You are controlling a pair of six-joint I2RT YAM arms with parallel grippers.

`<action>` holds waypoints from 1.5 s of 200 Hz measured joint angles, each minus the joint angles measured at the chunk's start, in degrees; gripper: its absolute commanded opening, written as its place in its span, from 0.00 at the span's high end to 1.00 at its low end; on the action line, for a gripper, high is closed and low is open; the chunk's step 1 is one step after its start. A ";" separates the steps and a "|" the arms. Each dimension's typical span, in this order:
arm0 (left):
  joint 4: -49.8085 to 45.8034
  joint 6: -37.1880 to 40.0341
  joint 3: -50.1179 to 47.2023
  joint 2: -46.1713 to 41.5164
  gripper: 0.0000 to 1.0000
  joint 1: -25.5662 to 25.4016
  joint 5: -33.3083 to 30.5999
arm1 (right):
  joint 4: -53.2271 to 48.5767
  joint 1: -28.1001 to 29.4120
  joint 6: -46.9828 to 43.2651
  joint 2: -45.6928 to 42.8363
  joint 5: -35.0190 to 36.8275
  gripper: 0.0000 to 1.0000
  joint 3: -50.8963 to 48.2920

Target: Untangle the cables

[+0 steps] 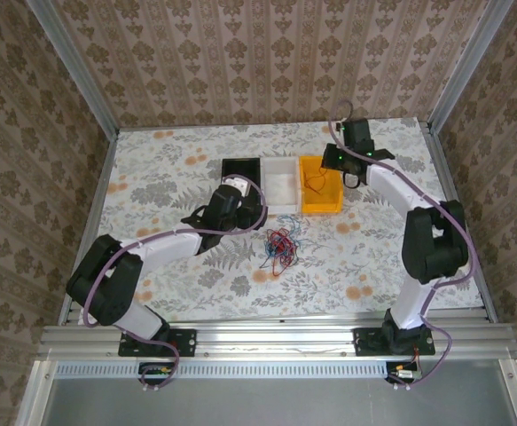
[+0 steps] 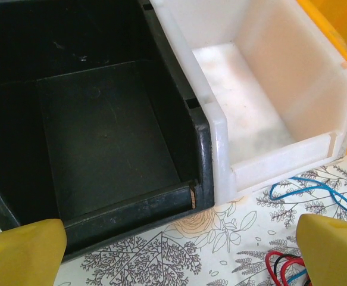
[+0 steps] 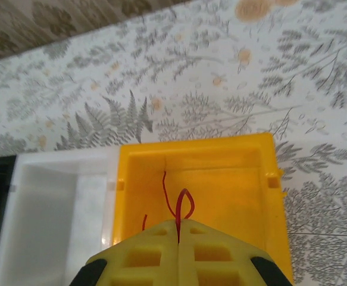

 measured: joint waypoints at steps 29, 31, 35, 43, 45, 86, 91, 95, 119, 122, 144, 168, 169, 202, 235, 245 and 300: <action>-0.57 -0.28 0.00 0.00 0.00 0.00 0.20 | -0.24 1.07 0.24 4.07 1.36 0.98 0.81; -0.59 -0.28 0.00 0.00 0.00 0.00 0.22 | -0.26 1.07 0.28 4.28 1.49 0.97 0.85; -0.63 -0.28 0.00 0.00 0.00 0.00 0.42 | -0.39 1.05 0.35 4.63 1.57 0.93 0.98; -0.76 -0.26 0.00 0.00 0.00 0.00 0.83 | -0.74 1.01 0.57 5.20 1.90 0.82 1.31; -0.81 -0.26 0.00 0.00 0.00 0.00 0.92 | -0.83 1.01 0.66 5.29 1.97 0.80 1.42; -3.21 1.03 0.09 0.00 0.00 0.00 3.78 | -1.66 0.96 1.62 5.14 3.54 0.46 2.38; -3.58 1.25 0.13 0.00 0.00 0.00 4.17 | -1.75 0.96 1.42 4.94 3.63 0.45 2.36; -3.82 1.38 0.15 0.00 0.00 0.00 4.55 | -1.75 0.96 1.51 4.57 3.78 0.45 2.29; -4.59 2.25 0.39 0.02 0.00 0.00 6.14 | -1.55 1.14 1.46 -0.13 4.50 0.45 -0.28; -4.61 2.34 0.39 0.02 0.00 0.00 6.38 | -1.38 1.22 1.49 -1.31 4.74 0.46 -1.03; -5.14 2.75 0.50 0.15 0.00 0.00 7.34 | -0.35 3.06 0.94 -9.01 5.03 0.47 -6.69; -5.57 2.80 0.55 0.55 0.02 0.33 8.41 | 0.22 9.42 -1.92 -15.67 3.13 0.49 -12.79; -5.60 2.80 0.55 0.57 0.02 0.35 8.44 | 0.22 9.68 -1.99 -15.78 3.06 0.49 -12.94; -6.21 2.78 0.72 1.64 0.03 1.42 9.49 | -1.29 21.05 -7.74 -16.28 -2.62 0.57 -18.10; -6.27 2.78 0.72 2.19 0.05 2.19 9.92 | -5.40 26.01 -11.74 -11.54 -5.07 0.61 -18.51; -6.19 2.78 0.72 2.16 0.05 2.25 9.94 | -6.38 26.18 -12.37 -10.47 -5.05 0.61 -18.64; -5.95 2.14 -0.15 2.16 0.07 2.32 8.87 | -7.76 26.10 -14.14 -6.60 -4.39 0.61 -17.64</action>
